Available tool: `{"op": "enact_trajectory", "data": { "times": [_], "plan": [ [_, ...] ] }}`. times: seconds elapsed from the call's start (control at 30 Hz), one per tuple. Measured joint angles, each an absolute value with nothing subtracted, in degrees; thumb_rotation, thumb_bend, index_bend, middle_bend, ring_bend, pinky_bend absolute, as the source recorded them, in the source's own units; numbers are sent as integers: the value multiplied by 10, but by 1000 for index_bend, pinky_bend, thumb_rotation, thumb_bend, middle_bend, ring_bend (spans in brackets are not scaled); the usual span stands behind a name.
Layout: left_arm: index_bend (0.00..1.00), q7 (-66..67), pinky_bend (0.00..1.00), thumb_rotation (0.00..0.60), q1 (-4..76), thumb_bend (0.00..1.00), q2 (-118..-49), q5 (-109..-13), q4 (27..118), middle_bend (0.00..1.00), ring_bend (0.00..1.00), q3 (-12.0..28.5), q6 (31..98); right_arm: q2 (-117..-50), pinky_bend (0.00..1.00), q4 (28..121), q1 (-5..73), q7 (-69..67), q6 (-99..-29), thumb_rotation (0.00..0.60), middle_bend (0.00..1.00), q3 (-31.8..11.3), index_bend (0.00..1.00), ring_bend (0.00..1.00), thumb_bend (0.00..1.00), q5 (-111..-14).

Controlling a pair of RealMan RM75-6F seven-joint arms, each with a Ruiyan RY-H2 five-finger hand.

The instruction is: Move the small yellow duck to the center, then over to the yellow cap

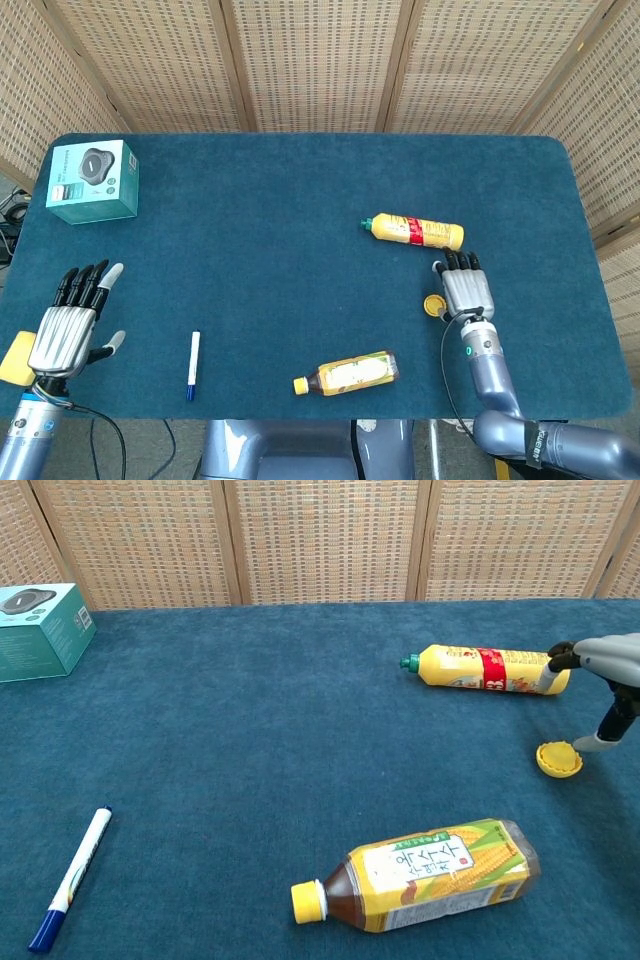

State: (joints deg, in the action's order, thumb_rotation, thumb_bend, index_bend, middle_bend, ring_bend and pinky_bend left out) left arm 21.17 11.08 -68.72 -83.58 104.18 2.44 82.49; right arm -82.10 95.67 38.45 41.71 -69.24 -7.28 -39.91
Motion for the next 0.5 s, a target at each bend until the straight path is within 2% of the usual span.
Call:
{"op": "enact_trajectory", "data": {
  "times": [0.1,0.27,0.5],
  "plan": [
    [0,213,0,600,110,259,-687,-833,1041,0,0,25,826,-809,0,970,371,392,-706,600,0,-69,204,0,170,-436],
    [0,213,0,600,107,259,-688,-825,1038,0,0,27,826,-788,0,990,336,331,-736,600,0,-49,133,0,137,-522],
    [0,216,0,600,100,257,-691,-819,1028,0,0,20,824,-762,0,986,255,199,-815,600,0,4,78,0,100,-684]
  ]
}}
